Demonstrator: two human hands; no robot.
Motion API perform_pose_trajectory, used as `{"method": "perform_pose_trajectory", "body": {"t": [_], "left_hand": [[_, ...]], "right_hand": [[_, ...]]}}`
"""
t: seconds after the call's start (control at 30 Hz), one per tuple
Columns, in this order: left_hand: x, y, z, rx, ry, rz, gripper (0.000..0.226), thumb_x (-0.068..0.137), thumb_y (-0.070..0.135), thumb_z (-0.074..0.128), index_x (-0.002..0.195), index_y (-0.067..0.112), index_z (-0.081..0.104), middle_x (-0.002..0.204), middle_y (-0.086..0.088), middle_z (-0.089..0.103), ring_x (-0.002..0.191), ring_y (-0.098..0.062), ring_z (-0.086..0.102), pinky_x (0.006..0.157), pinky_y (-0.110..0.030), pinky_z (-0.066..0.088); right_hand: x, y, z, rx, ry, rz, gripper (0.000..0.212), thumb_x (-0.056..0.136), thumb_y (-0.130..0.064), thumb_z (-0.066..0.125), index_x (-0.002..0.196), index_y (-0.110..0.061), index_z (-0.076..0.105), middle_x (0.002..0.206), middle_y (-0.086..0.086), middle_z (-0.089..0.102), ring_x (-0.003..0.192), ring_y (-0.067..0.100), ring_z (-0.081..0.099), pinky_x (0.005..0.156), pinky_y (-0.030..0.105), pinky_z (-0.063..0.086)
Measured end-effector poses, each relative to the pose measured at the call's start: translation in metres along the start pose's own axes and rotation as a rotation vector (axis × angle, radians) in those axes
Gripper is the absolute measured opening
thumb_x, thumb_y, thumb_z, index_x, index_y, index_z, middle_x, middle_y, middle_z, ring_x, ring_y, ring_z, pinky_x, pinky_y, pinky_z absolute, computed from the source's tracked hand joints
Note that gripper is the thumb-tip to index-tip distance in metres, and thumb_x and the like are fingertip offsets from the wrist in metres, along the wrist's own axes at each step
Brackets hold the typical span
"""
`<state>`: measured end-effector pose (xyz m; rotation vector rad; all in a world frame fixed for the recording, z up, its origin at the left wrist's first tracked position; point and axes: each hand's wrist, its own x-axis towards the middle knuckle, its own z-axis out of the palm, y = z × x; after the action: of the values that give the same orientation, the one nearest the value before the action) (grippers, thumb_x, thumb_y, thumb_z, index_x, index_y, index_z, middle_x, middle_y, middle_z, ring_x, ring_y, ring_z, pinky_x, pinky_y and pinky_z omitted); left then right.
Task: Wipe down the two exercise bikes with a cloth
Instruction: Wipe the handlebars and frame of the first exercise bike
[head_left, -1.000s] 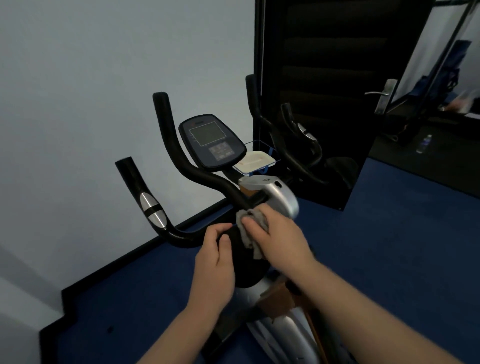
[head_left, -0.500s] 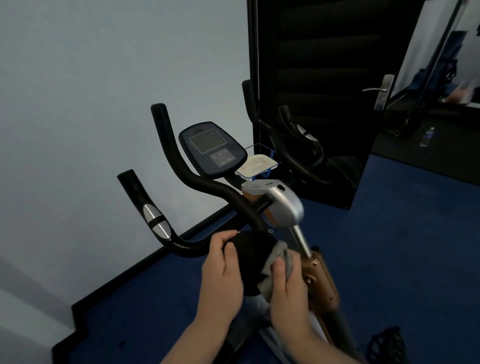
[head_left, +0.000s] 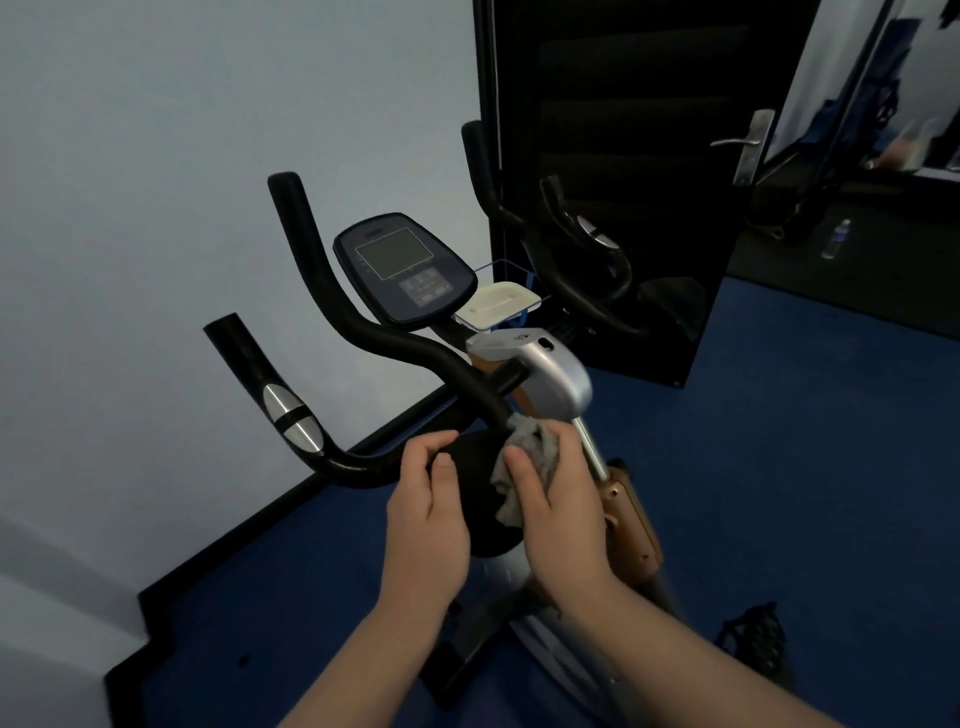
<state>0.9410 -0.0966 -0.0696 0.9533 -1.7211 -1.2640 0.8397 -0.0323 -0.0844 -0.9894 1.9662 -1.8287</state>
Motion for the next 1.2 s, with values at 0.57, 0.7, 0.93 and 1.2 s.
{"method": "perform_pose_trajectory", "body": {"t": [0.57,0.7,0.93,1.2], "left_hand": [[-0.015,-0.008,-0.013,-0.355,-0.086,-0.106,0.039,0.096,0.044,0.033,0.121,0.043,0.064,0.127,0.014,0.064,0.122,-0.004,0.056,0.106,-0.033,0.04],[-0.014,-0.012,-0.012,-0.35,-0.093,-0.084,0.043,0.098,0.045,0.028,0.125,0.04,0.061,0.127,0.013,0.063,0.124,-0.006,0.054,0.107,-0.033,0.039],[-0.013,-0.014,-0.009,-0.298,-0.078,-0.031,0.043,0.098,0.043,0.026,0.128,0.034,0.056,0.117,0.02,0.066,0.114,0.002,0.058,0.088,-0.008,0.043],[-0.015,-0.014,-0.008,-0.285,-0.064,-0.005,0.04,0.104,0.039,0.026,0.13,0.032,0.055,0.123,0.023,0.063,0.119,0.003,0.055,0.091,-0.007,0.041]], "right_hand": [[-0.024,-0.026,0.0,-0.493,-0.191,-0.278,0.048,0.091,-0.059,0.032,0.128,-0.034,0.05,0.116,-0.019,0.043,0.095,0.002,0.057,0.077,0.024,0.054],[-0.012,-0.028,-0.01,-0.362,-0.256,-0.205,0.033,0.093,-0.052,0.043,0.117,-0.034,0.057,0.109,-0.022,0.049,0.096,-0.005,0.055,0.08,0.021,0.052],[-0.024,-0.034,0.005,-0.444,-0.235,-0.258,0.034,0.093,-0.047,0.044,0.124,-0.035,0.053,0.114,-0.023,0.043,0.091,0.0,0.059,0.074,0.023,0.055],[-0.007,-0.036,-0.001,-0.629,-0.183,-0.369,0.033,0.094,-0.033,0.055,0.126,-0.029,0.054,0.117,-0.011,0.046,0.08,0.005,0.058,0.06,0.021,0.052]]}}
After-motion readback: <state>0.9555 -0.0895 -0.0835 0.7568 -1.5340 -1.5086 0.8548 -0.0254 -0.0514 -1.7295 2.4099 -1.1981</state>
